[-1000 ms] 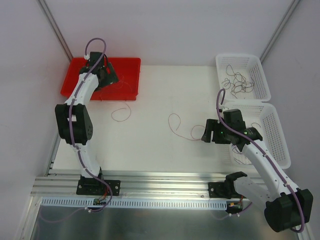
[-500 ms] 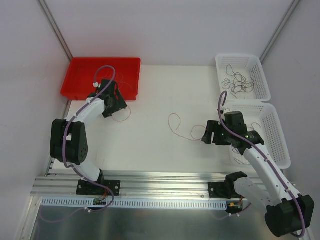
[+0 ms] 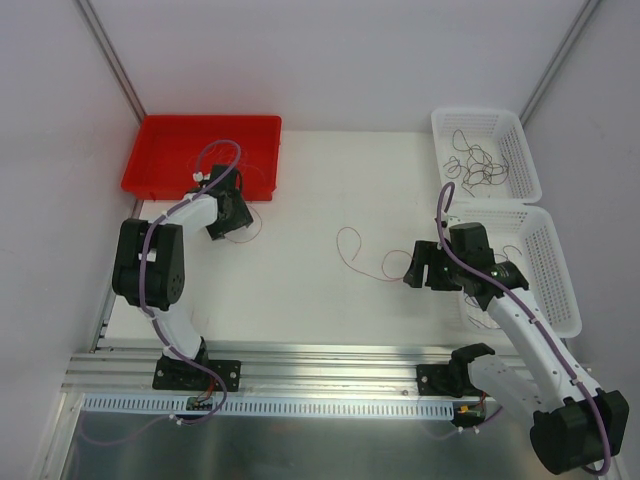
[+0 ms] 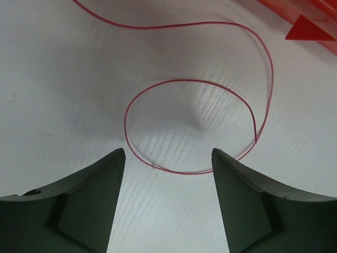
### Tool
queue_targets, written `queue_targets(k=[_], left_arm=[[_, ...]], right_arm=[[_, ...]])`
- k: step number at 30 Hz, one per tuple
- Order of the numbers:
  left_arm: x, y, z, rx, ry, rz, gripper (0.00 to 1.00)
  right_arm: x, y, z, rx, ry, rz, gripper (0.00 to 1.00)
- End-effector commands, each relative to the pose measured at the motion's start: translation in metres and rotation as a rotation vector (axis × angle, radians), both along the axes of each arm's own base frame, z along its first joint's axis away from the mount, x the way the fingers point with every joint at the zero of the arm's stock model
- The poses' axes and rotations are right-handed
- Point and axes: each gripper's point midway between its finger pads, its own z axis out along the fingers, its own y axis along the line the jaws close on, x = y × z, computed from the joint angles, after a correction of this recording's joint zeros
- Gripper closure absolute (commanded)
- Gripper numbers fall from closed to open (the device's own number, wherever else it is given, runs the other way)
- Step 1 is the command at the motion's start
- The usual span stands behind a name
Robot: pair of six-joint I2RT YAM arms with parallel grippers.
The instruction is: Untangle the cables
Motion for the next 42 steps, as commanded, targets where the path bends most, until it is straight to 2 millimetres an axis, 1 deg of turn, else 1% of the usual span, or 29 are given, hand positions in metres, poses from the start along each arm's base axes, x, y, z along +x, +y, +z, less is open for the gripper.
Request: queue_targets(k=[1, 6, 9, 12, 13, 16, 17, 19, 20, 21, 22, 24, 26, 29, 30, 33, 34, 35, 36, 37, 39, 40, 41, 42], left_arm=[[0.003, 0.007, -0.003, 0.019, -0.010, 0.062, 0.33], [-0.003, 0.017, -0.006, 0.024, 0.000, 0.124, 0.37], [-0.005, 0.014, -0.012, 0.010, 0.020, 0.122, 0.39], [-0.007, 0.015, -0.020, 0.013, 0.048, 0.134, 0.43], [-0.010, 0.015, -0.024, 0.011, 0.064, 0.138, 0.46], [-0.014, 0.014, -0.030, 0.005, 0.086, 0.148, 0.52], [-0.017, 0.014, -0.031, 0.006, 0.094, 0.150, 0.56], [-0.019, 0.015, -0.032, 0.007, 0.104, 0.154, 0.60], [-0.022, 0.015, -0.035, 0.010, 0.113, 0.155, 0.67], [-0.024, 0.016, -0.036, 0.011, 0.117, 0.157, 0.71], [-0.024, 0.016, -0.035, 0.014, 0.116, 0.154, 0.81], [-0.024, 0.016, -0.034, 0.016, 0.116, 0.150, 0.92], [-0.024, 0.016, -0.028, 0.016, 0.108, 0.137, 1.00], [-0.021, 0.016, -0.008, 0.014, 0.059, 0.127, 1.00], [-0.017, 0.016, 0.008, 0.007, 0.017, 0.124, 1.00], [-0.011, 0.014, 0.042, -0.008, -0.057, 0.105, 1.00], [-0.003, 0.013, 0.070, -0.014, -0.131, 0.096, 1.00], [0.000, 0.015, 0.085, -0.009, -0.170, 0.098, 1.00], [0.003, 0.016, 0.108, -0.008, -0.227, 0.097, 1.00], [0.013, 0.017, 0.135, -0.002, -0.291, 0.086, 1.00], [0.022, 0.022, 0.171, 0.021, -0.376, 0.090, 1.00], [0.032, 0.024, 0.201, 0.033, -0.444, 0.081, 1.00], [0.036, 0.028, 0.218, 0.056, -0.482, 0.090, 1.00], [0.043, 0.031, 0.227, 0.081, -0.500, 0.079, 1.00]], right_arm=[[0.000, 0.002, 0.000, 0.002, -0.001, 0.010, 0.26], [-0.001, 0.001, -0.002, 0.000, 0.000, 0.009, 0.26], [-0.002, 0.001, -0.004, -0.002, 0.002, 0.009, 0.26], [-0.001, 0.002, -0.004, 0.003, 0.006, 0.010, 0.26], [-0.001, 0.002, -0.003, 0.004, 0.005, 0.011, 0.26], [-0.001, 0.001, -0.001, 0.001, -0.004, 0.007, 0.26], [-0.001, 0.001, -0.002, -0.001, -0.003, 0.007, 0.26], [-0.001, 0.001, -0.002, -0.001, -0.002, 0.006, 0.26], [-0.001, 0.001, -0.002, -0.001, -0.002, 0.008, 0.26], [-0.002, 0.001, -0.003, 0.002, 0.001, 0.006, 0.26], [-0.001, 0.002, -0.002, 0.006, -0.002, 0.009, 0.26], [-0.001, 0.002, -0.003, 0.007, 0.000, 0.008, 0.26], [-0.001, 0.002, -0.002, 0.006, -0.001, 0.007, 0.26], [-0.001, 0.002, -0.002, 0.004, -0.003, 0.007, 0.26], [-0.001, 0.002, -0.001, 0.004, -0.004, 0.007, 0.26], [-0.001, 0.002, -0.001, 0.004, -0.004, 0.005, 0.26], [0.000, 0.002, -0.001, 0.004, -0.004, 0.005, 0.26], [0.000, 0.002, -0.001, 0.004, -0.004, 0.005, 0.26], [0.000, 0.002, -0.001, 0.004, -0.003, 0.007, 0.26], [0.001, 0.003, 0.000, 0.008, -0.005, 0.006, 0.26], [0.002, 0.004, 0.000, 0.009, -0.004, 0.008, 0.26], [0.002, 0.004, 0.000, 0.012, -0.003, 0.005, 0.26], [0.002, 0.004, 0.001, 0.013, -0.004, 0.004, 0.26], [0.002, 0.004, 0.001, 0.012, -0.004, 0.005, 0.26]])
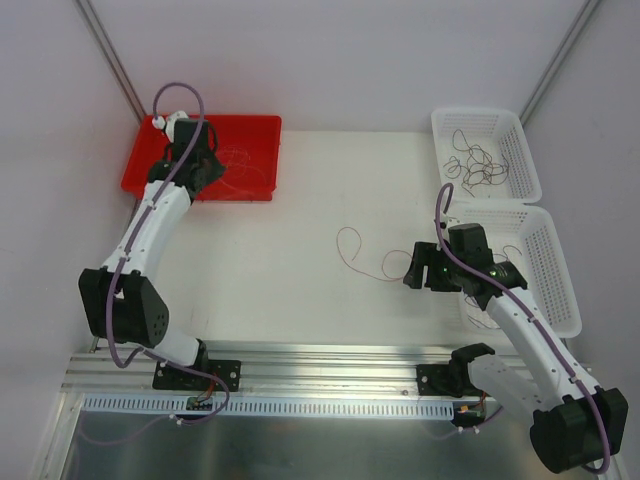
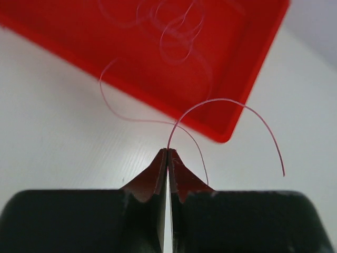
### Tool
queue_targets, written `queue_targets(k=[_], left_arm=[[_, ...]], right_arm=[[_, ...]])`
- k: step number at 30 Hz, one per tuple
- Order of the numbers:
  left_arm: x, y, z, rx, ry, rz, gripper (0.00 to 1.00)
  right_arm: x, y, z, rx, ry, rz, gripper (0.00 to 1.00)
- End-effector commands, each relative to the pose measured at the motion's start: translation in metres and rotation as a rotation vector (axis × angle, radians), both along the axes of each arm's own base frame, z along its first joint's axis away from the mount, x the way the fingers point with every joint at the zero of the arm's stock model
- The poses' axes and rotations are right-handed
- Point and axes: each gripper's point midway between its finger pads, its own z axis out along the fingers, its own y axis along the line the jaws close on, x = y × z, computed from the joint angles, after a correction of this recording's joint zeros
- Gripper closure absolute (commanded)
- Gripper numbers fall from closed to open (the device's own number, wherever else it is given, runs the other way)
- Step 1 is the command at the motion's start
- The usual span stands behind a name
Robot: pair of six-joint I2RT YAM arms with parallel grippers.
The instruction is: Untangle the cables
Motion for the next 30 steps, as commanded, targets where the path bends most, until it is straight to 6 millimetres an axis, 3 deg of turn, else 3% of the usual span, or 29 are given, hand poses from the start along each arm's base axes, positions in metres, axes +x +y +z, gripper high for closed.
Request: queue_targets(k=[1, 3, 4, 6, 7, 8, 9, 10, 11, 12, 14, 17, 21, 22, 23, 25, 26, 28, 29, 30], left_arm=[[0.022, 0.017, 0.091, 0.100, -0.198, 0.012, 1.00], [0.039, 0.022, 0.101, 0.139, -0.211, 0.010, 1.00], [0.048, 0.024, 0.124, 0.141, -0.260, 0.015, 1.00], [0.068, 0.033, 0.123, 0.177, -0.252, 0.026, 1.00], [0.076, 0.036, 0.142, 0.182, -0.294, 0.033, 1.00], [0.083, 0.042, 0.144, 0.190, -0.299, 0.047, 1.00], [0.095, 0.045, 0.133, 0.202, -0.275, 0.045, 1.00], [0.103, 0.048, 0.144, 0.207, -0.301, 0.054, 1.00], [0.110, 0.052, 0.141, 0.211, -0.298, 0.061, 1.00], [0.122, 0.059, 0.122, 0.222, -0.259, 0.069, 1.00], [0.136, 0.067, 0.114, 0.232, -0.251, 0.086, 1.00], [0.159, 0.080, 0.061, 0.243, -0.158, 0.109, 0.96], [0.170, 0.095, 0.022, 0.197, -0.101, 0.119, 0.67], [0.170, 0.096, 0.017, 0.189, -0.091, 0.116, 0.51], [0.166, 0.095, 0.013, 0.181, -0.080, 0.107, 0.43], [0.159, 0.092, 0.014, 0.173, -0.075, 0.098, 0.23], [0.153, 0.088, 0.030, 0.154, -0.102, 0.085, 0.17], [0.140, 0.081, 0.026, 0.133, -0.085, 0.062, 0.06], [0.131, 0.075, 0.043, 0.118, -0.112, 0.044, 0.01], [0.122, 0.067, 0.034, 0.098, -0.089, 0.011, 0.01]], right_arm=[[0.004, 0.005, 0.007, 0.018, -0.020, 0.006, 0.26], [0.004, 0.004, 0.008, 0.015, -0.022, 0.003, 0.26], [0.004, 0.004, 0.008, 0.013, -0.018, 0.002, 0.26], [0.004, 0.003, 0.010, 0.007, -0.022, 0.003, 0.26], [0.004, 0.002, 0.010, 0.004, -0.020, 0.001, 0.26], [0.003, 0.002, 0.010, 0.003, -0.019, 0.002, 0.26], [0.004, 0.001, 0.010, -0.003, -0.020, 0.004, 0.26], [0.003, 0.001, 0.010, -0.005, -0.017, 0.003, 0.26], [0.004, 0.000, 0.010, -0.008, -0.017, 0.005, 0.26], [0.003, 0.000, 0.010, -0.011, -0.017, 0.006, 0.26], [0.003, 0.000, 0.009, -0.014, -0.012, 0.007, 0.26], [0.002, 0.001, 0.009, -0.004, -0.001, 0.006, 0.26], [-0.004, 0.000, 0.008, -0.004, 0.006, 0.006, 0.26], [-0.004, -0.001, 0.009, -0.005, 0.005, 0.005, 0.26], [-0.005, -0.002, 0.009, -0.010, 0.003, 0.004, 0.26], [-0.005, -0.002, 0.009, -0.009, -0.001, 0.006, 0.26], [-0.005, -0.002, 0.009, -0.009, -0.003, 0.003, 0.26], [-0.003, -0.002, 0.009, -0.011, -0.004, 0.004, 0.26], [-0.001, -0.001, 0.012, -0.011, -0.012, 0.004, 0.26], [0.000, -0.002, 0.012, -0.014, -0.008, -0.001, 0.26]])
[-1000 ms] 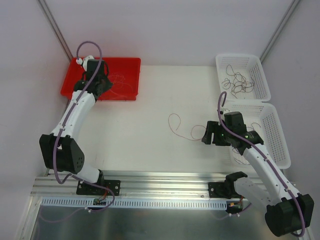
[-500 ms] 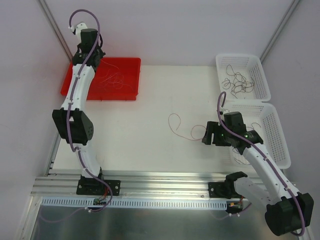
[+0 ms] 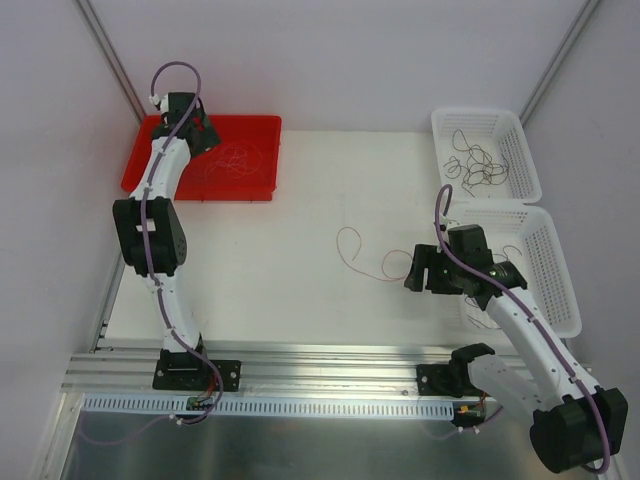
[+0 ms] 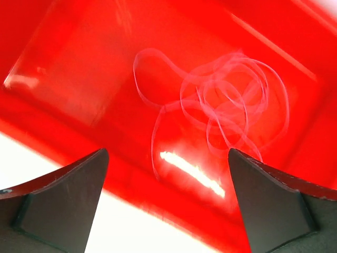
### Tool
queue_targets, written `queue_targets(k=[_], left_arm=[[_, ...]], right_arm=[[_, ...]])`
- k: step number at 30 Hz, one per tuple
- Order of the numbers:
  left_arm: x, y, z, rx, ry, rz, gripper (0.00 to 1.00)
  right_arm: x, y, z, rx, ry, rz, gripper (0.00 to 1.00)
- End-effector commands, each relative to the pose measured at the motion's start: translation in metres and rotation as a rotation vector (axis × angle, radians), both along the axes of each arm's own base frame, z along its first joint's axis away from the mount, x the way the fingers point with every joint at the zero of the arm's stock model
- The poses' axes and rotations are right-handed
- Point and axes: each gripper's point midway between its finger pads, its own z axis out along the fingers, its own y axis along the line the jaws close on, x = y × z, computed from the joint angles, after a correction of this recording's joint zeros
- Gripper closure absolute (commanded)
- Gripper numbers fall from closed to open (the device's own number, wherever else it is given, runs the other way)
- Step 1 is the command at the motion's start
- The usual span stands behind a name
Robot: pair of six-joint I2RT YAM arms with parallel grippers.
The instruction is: Untangle the cables
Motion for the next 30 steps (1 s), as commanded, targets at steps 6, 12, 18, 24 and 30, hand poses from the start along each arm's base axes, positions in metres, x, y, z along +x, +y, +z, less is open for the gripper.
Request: queue_targets(k=[6, 12, 18, 24, 30], left_arm=[[-0.094, -0.078, 0.074, -0.134, -0.103, -0.234, 0.01], [-0.184, -0.129, 0.051, -0.178, -0.047, -0.413, 0.01], [-0.260, -0.140, 0.015, -0.233, -0.006, -0.505, 0.01], [-0.303, -0.137, -0.016, -0.227, 0.018, -0.565, 0.01], [-0.315, -0.131, -0.037, -0.185, 0.044, -0.581, 0.01]], right_arm=[[0.021, 0.003, 0.020, -0.005, -0.048, -0.018, 0.24], [0.039, 0.011, 0.007, -0.005, -0.022, -0.027, 0.24], [0.056, 0.017, -0.010, -0.089, 0.026, -0.009, 0.24], [0.070, 0.001, -0.034, -0.160, 0.081, -0.255, 0.28], [0.081, 0.003, -0.051, -0.120, 0.121, -0.441, 0.37]])
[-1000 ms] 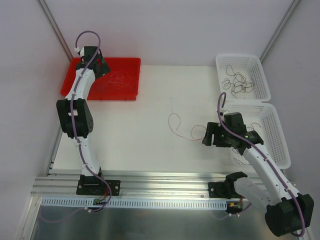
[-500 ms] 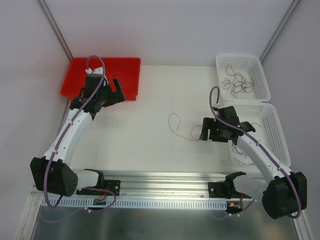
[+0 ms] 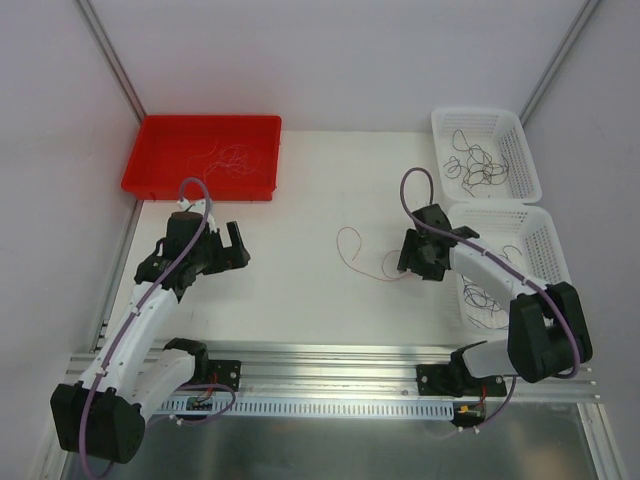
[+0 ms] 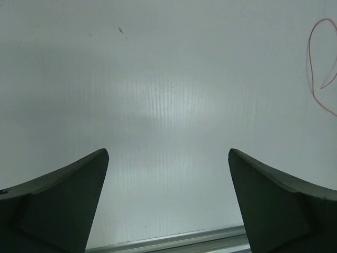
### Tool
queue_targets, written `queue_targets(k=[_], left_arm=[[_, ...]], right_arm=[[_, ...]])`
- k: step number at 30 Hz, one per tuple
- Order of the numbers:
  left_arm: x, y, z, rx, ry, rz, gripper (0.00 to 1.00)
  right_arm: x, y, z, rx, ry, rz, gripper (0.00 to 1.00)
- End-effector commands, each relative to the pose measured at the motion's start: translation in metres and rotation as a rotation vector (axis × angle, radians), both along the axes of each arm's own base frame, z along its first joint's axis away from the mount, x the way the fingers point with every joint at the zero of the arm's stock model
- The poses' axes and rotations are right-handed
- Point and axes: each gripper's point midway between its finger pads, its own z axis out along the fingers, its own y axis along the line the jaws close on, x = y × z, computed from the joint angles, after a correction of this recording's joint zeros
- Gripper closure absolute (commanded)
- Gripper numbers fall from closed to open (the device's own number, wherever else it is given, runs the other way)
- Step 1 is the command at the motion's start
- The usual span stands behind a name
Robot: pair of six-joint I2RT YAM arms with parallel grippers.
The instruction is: Untangle the cables
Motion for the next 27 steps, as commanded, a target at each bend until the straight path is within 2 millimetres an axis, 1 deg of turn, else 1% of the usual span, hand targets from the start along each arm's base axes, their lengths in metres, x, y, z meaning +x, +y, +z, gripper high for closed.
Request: queue_targets(k=[1, 5, 6, 7, 8, 11, 13, 14, 16, 19, 20, 22, 23, 25, 26, 27], left_arm=[[-0.001, 0.001, -0.005, 0.029, -0.024, -0.045, 0.01], [-0.002, -0.003, -0.011, 0.006, -0.021, -0.043, 0.01], [-0.002, -0.004, -0.011, 0.000, -0.018, -0.049, 0.01], [-0.002, -0.004, -0.010, 0.001, -0.020, -0.047, 0.01], [-0.002, -0.003, -0.010, 0.004, -0.022, -0.046, 0.01], [0.000, -0.001, -0.007, 0.018, -0.038, -0.045, 0.01], [0.000, -0.002, -0.006, 0.014, -0.040, -0.049, 0.01], [0.000, -0.003, -0.006, 0.010, -0.041, -0.052, 0.01], [0.000, -0.003, -0.005, 0.010, -0.046, -0.052, 0.01], [-0.001, -0.002, -0.005, 0.010, -0.049, -0.051, 0.01], [-0.001, -0.002, -0.004, 0.010, -0.052, -0.051, 0.01], [-0.001, -0.003, -0.004, 0.007, -0.052, -0.054, 0.01], [-0.001, -0.003, -0.004, 0.006, -0.052, -0.056, 0.01], [-0.001, -0.005, -0.004, 0.001, -0.049, -0.061, 0.01], [-0.002, -0.005, -0.005, -0.001, -0.049, -0.063, 0.01], [-0.002, -0.006, -0.005, -0.006, -0.049, -0.068, 0.01]], right_arm=[[0.023, 0.004, 0.001, 0.028, -0.053, -0.181, 0.38], [0.031, 0.003, -0.009, 0.017, -0.054, -0.273, 0.45], [0.032, 0.004, -0.013, 0.015, -0.054, -0.295, 0.46], [0.033, 0.005, -0.012, 0.022, -0.058, -0.303, 0.46], [0.034, 0.002, -0.018, 0.000, -0.052, -0.314, 0.46], [0.035, 0.005, -0.022, -0.012, -0.041, -0.331, 0.48], [0.034, 0.008, -0.028, -0.027, -0.028, -0.332, 0.50], [0.032, 0.008, -0.029, -0.038, -0.028, -0.345, 0.53], [0.028, 0.010, -0.035, -0.050, -0.013, -0.350, 0.55], [0.022, 0.015, -0.044, -0.033, 0.005, -0.368, 0.61], [0.017, 0.018, -0.049, -0.022, 0.024, -0.364, 0.66], [0.015, 0.024, -0.054, 0.002, 0.039, -0.365, 0.74], [0.014, 0.026, -0.054, 0.008, 0.039, -0.360, 0.85], [0.014, 0.033, -0.054, 0.012, 0.033, -0.332, 0.96], [0.015, 0.036, -0.051, 0.016, 0.030, -0.313, 0.99], [0.018, 0.044, -0.045, 0.023, 0.012, -0.284, 0.99]])
